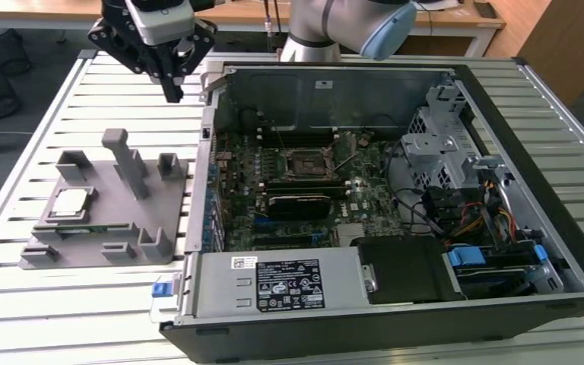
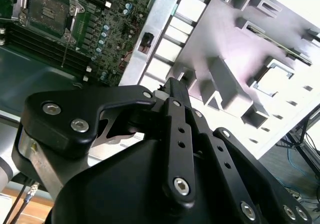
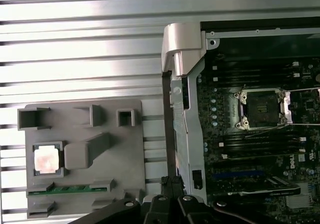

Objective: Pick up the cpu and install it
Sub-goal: 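Reach for the cpu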

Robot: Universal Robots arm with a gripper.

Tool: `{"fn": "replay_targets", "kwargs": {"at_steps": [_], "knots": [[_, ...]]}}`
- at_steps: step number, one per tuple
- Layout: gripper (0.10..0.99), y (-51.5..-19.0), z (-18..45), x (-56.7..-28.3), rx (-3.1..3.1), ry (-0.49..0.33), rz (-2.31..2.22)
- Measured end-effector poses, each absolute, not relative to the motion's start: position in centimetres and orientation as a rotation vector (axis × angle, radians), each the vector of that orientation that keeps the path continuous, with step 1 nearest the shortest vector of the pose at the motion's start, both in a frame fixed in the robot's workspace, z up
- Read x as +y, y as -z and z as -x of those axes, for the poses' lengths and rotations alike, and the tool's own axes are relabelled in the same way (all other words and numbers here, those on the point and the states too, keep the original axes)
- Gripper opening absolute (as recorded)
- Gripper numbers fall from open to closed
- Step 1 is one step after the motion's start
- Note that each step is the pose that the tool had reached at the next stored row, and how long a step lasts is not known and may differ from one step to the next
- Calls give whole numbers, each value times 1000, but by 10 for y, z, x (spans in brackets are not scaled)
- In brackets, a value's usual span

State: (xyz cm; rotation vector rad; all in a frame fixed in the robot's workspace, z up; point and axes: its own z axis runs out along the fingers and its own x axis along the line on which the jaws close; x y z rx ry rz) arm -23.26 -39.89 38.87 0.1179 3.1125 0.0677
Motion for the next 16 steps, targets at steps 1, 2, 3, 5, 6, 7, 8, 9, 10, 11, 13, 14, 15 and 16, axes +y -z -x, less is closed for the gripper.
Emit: {"fn": "replay_targets", "kwargs": {"at_steps": [1, 2, 3, 5, 6, 7, 8, 9, 10, 11, 13, 14, 15, 16], "knots": [[106, -389, 234, -399, 3112, -68, -118], [106, -389, 235, -399, 3112, -68, -118], [106, -389, 236, -399, 3113, -68, -118], [106, -388, 238, -399, 3112, -68, -118], [106, -388, 239, -399, 3112, -68, -118], [106, -388, 239, -399, 3112, -68, -118], [106, -388, 240, -399, 3113, -68, -118], [106, -388, 241, -399, 3113, -68, -118], [106, -388, 242, -399, 3113, -68, -118], [106, -388, 243, -399, 3113, -68, -118], [106, -388, 245, -399, 3112, -68, -118], [106, -388, 247, -399, 3112, -68, -118], [106, -388, 248, -399, 3112, -68, -118], [106, -388, 250, -399, 3112, -68, -118]]}}
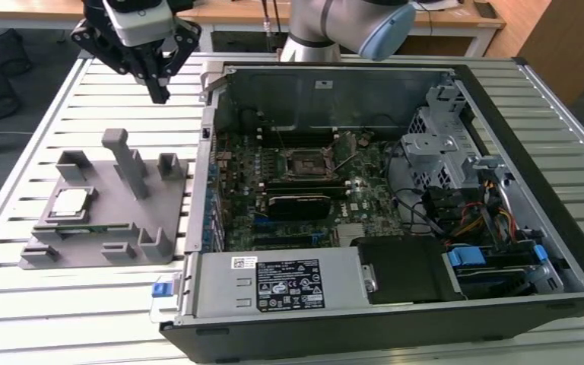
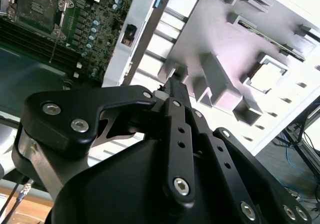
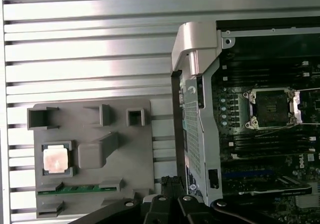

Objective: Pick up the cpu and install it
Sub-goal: 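Reach for the cpu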

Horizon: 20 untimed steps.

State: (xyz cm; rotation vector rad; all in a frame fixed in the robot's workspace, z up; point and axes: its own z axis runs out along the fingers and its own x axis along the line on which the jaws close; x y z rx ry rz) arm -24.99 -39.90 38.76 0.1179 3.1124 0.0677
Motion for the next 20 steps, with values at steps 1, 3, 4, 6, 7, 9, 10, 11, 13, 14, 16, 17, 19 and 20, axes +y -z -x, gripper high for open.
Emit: {"fn": "replay_targets", "kwargs": {"at_steps": [1, 3, 4, 6, 7, 9, 10, 11, 13, 14, 16, 17, 19, 20], "knots": [[106, -388, 252, -399, 3112, -68, -118], [106, -387, 257, -399, 3113, -68, -118], [106, -387, 260, -399, 3112, -68, -118], [106, -387, 265, -399, 3112, -68, -118], [106, -387, 267, -399, 3112, -68, -118], [106, -387, 273, -399, 3112, -68, -118], [106, -387, 276, -399, 3113, -68, -118], [106, -386, 279, -399, 3113, -68, -118], [106, -386, 287, -399, 3112, -68, -118], [106, -386, 291, -399, 3112, -68, -118], [106, -386, 299, -400, 3113, -68, -118], [106, -385, 303, -400, 3112, -68, -118], [106, -385, 311, -400, 3112, -68, -118], [106, -385, 316, -400, 3112, -68, -118]]}}
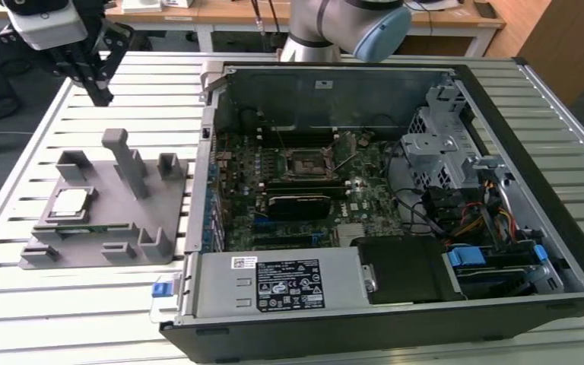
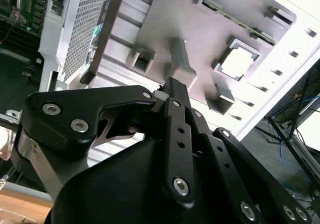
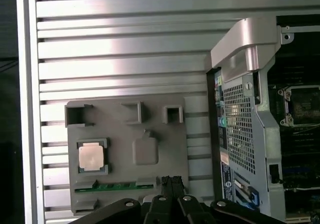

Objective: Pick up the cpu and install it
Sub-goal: 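Reach for the cpu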

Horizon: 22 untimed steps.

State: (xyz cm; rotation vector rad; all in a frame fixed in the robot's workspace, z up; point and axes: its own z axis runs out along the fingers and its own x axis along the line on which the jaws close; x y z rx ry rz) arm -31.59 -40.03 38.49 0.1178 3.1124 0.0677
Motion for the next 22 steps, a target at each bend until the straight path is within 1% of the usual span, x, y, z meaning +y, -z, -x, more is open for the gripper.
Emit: {"fn": "replay_targets", "kwargs": {"at_steps": [13, 22], "knots": [[106, -380, 353, -412, 3117, -67, -118], [106, -377, 392, -413, 3117, -68, -118]]}}
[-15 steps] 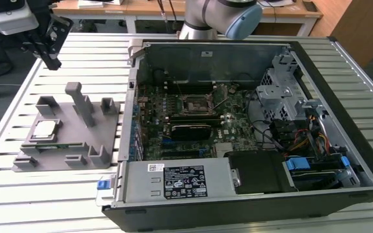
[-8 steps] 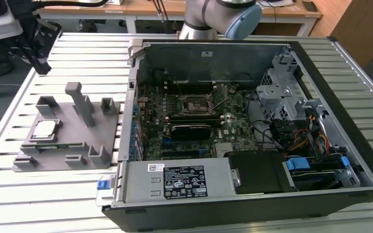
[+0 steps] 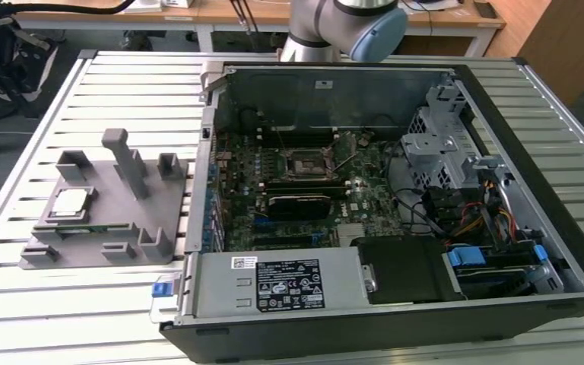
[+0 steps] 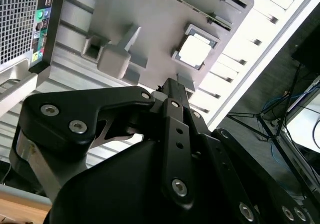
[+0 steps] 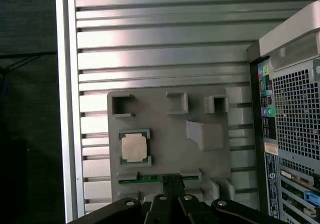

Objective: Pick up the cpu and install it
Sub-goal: 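Reach for the cpu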

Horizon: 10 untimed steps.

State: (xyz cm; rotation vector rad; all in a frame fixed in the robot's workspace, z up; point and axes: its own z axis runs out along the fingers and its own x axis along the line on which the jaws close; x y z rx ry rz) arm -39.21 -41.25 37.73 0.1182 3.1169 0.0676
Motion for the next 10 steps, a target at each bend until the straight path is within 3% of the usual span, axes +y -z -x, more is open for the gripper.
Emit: {"fn": "replay_targets", "kwargs": {"at_steps": [10], "knots": [[106, -376, 421, -413, 3117, -67, -118]]}}
